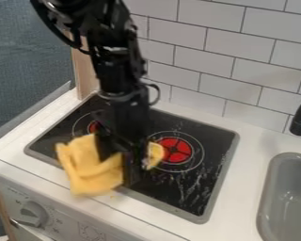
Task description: Fold the cloth from the left to the right
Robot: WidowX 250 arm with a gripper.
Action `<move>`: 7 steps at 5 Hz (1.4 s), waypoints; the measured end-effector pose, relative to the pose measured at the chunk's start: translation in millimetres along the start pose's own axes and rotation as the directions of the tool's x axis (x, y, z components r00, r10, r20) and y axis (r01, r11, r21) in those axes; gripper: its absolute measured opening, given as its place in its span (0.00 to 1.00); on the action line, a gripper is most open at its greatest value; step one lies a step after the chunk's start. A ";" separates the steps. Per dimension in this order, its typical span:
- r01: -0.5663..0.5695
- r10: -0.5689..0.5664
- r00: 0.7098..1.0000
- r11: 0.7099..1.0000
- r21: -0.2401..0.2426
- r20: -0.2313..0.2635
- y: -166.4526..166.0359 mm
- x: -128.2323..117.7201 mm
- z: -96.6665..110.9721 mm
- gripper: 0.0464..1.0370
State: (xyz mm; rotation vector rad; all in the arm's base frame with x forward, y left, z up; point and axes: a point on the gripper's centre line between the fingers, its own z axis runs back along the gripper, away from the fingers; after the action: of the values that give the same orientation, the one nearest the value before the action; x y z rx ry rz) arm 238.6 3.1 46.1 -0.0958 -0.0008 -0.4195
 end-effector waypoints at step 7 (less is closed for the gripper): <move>0.071 -0.091 0.966 0.993 0.090 0.242 -24.7 -19.6 116.9 0.96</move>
State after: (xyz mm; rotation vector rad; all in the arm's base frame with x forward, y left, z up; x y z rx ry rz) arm 212.9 -0.5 164.3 -0.0680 -0.2666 -0.4870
